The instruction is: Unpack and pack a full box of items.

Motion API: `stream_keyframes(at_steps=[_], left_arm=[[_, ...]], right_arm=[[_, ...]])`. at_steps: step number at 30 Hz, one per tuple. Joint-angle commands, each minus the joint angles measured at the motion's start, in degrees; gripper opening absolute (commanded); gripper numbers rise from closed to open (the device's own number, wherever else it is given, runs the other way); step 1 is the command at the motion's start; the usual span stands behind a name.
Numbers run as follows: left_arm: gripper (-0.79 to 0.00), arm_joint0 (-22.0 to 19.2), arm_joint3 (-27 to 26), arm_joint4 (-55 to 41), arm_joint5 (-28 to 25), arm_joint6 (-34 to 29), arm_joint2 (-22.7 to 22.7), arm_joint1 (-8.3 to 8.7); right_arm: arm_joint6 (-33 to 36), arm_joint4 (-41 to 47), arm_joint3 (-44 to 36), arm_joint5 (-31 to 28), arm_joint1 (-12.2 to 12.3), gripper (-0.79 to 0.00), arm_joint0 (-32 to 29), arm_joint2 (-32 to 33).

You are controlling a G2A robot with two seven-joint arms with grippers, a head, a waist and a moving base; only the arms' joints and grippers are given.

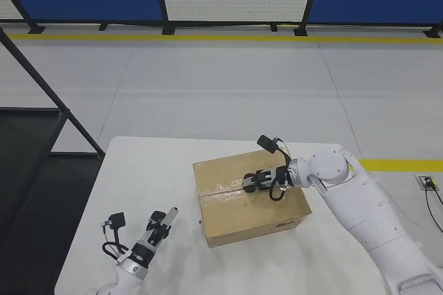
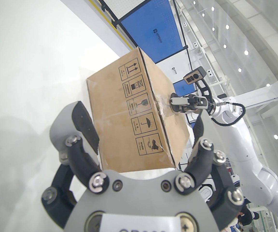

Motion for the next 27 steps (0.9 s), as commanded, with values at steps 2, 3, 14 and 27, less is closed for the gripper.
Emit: stream_keyframes(at_steps=[2,3,14,27], left_arm=[[0.0,-0.32,-0.07,0.29,0.38,-0.05,0.24,0.0],[0.0,-0.39,-0.09,0.29,0.48,-0.05,0.27,0.0],[0.0,-1.15,-0.14,0.62,1.55,0.05,0.61,0.02],[0.0,-2.42,0.28,1.21,2.33,-0.28,1.86,-0.02]], right_arm=[[-1.31,-1.01,-1.8,1.1,1.23,-0.785,-1.74,2.7],[-1.43,-1.28,-2.46,1.3,1.61,-0.785,-2.36,3.5],[-2.03,-1.36,-6.69,2.35,5.35,-0.785,-8.56,13.03],[-4.78,0.08,-6.61,4.78,8.08,-0.785,-12.65,21.54]])
